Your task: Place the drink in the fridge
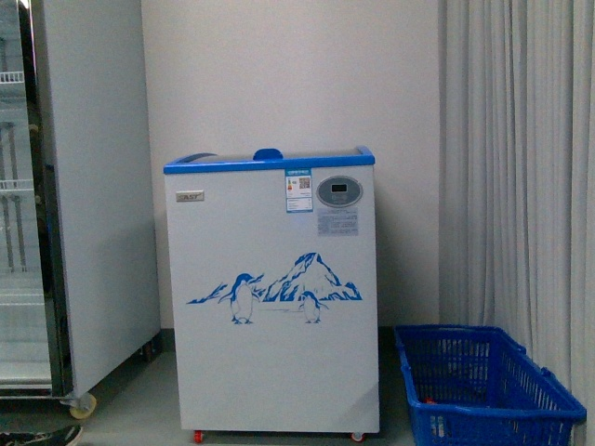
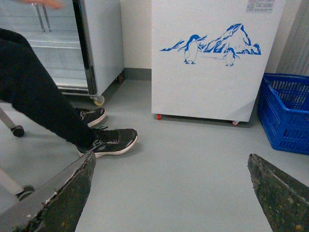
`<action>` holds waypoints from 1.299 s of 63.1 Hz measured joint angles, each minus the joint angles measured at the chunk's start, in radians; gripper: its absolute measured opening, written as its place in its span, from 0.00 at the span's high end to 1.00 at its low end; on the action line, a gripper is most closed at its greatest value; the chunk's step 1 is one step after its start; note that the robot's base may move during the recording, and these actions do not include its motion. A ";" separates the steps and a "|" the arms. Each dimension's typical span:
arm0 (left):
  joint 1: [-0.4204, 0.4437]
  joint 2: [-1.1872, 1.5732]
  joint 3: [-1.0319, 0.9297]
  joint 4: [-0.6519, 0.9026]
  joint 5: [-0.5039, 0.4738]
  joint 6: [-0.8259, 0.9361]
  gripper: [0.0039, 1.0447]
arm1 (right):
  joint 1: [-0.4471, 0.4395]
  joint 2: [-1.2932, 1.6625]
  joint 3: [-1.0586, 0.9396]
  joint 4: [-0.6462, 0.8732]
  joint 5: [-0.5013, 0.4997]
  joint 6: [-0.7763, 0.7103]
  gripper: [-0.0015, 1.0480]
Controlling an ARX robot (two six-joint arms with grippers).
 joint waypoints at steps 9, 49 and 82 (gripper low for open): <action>0.000 0.000 0.000 0.000 0.000 0.000 0.08 | 0.000 0.000 0.000 0.000 0.000 0.000 0.07; 0.000 0.000 0.000 0.000 0.000 0.000 0.08 | 0.000 0.000 0.000 0.000 0.000 0.000 0.07; 0.000 0.000 0.000 0.000 0.000 0.000 0.08 | 0.000 0.000 0.000 0.000 0.000 0.000 0.07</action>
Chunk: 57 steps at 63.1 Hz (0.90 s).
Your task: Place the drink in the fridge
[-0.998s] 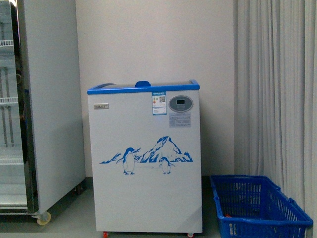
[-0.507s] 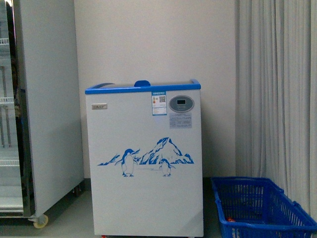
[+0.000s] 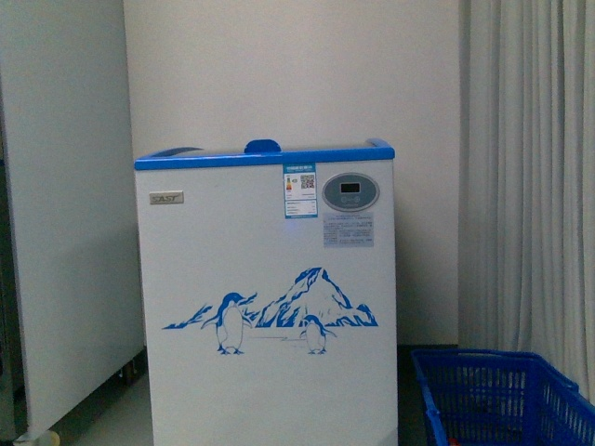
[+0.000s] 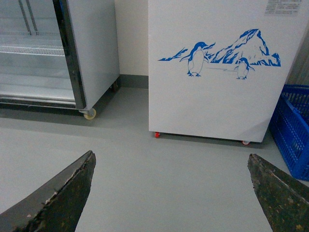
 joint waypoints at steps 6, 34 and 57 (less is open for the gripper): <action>0.000 0.000 0.000 0.000 0.000 0.000 0.08 | 0.000 0.000 0.000 0.000 0.000 0.000 0.07; 0.000 0.000 0.000 0.000 0.000 0.000 0.08 | 0.000 0.000 0.000 0.000 0.000 0.000 0.07; 0.000 0.000 0.000 0.000 0.000 0.000 0.08 | 0.000 0.000 0.000 0.000 0.000 0.000 0.07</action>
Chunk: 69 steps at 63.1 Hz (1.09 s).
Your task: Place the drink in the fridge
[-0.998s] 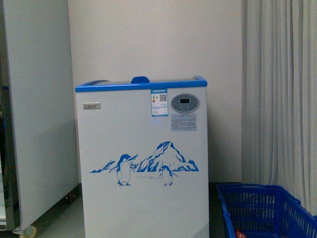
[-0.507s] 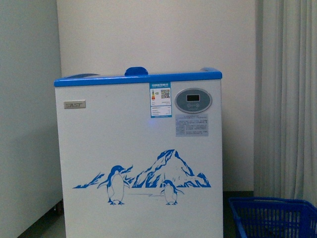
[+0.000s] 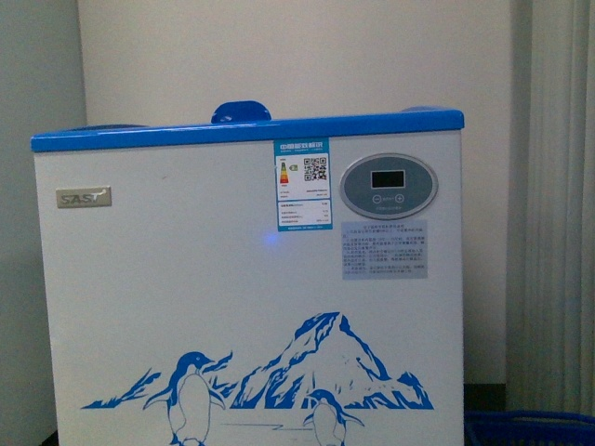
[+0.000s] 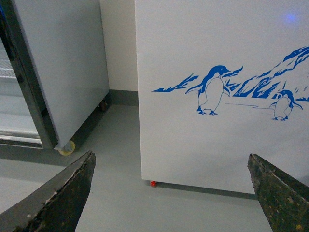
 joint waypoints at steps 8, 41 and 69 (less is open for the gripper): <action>0.000 0.000 0.000 0.000 0.000 0.000 0.08 | 0.000 0.000 0.000 0.000 -0.001 0.000 0.07; 0.000 0.000 0.000 0.000 0.000 0.000 0.08 | 0.000 0.000 0.000 0.000 0.000 0.000 0.07; 0.000 0.000 0.000 0.000 0.000 0.000 0.08 | -0.254 0.946 0.219 0.060 0.121 0.013 0.07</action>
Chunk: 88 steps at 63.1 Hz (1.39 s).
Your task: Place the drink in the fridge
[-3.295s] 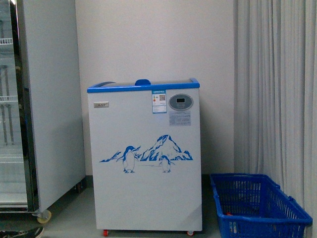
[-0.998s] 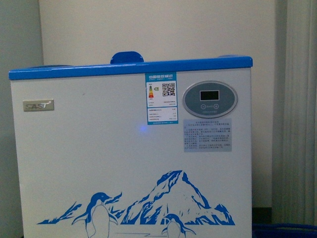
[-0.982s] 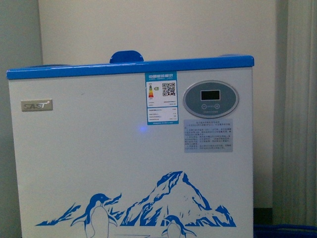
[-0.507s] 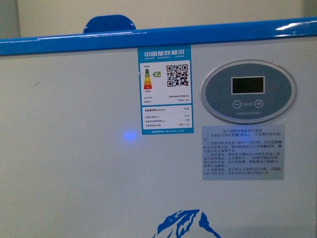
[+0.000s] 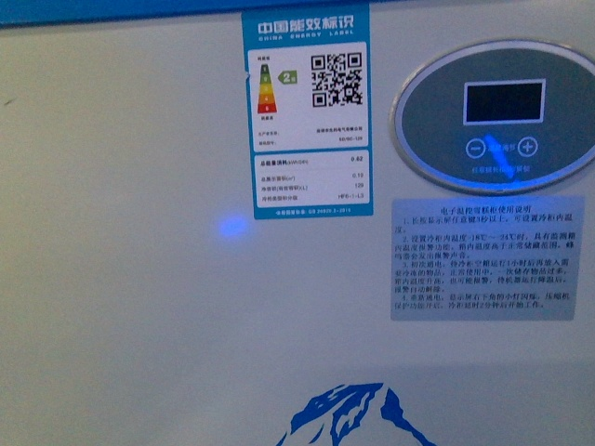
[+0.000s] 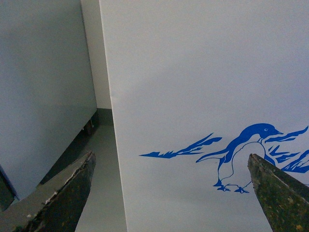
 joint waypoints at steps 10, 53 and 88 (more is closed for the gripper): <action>0.000 0.000 0.000 0.000 0.000 0.000 0.08 | -0.022 0.579 0.181 0.251 -0.042 -0.003 0.07; 0.000 0.000 0.000 0.000 0.000 0.000 0.08 | -0.023 1.650 0.769 0.391 -0.093 0.231 0.07; 0.000 0.000 0.000 0.000 0.000 0.000 0.08 | -0.018 1.976 1.068 0.362 -0.264 0.323 0.07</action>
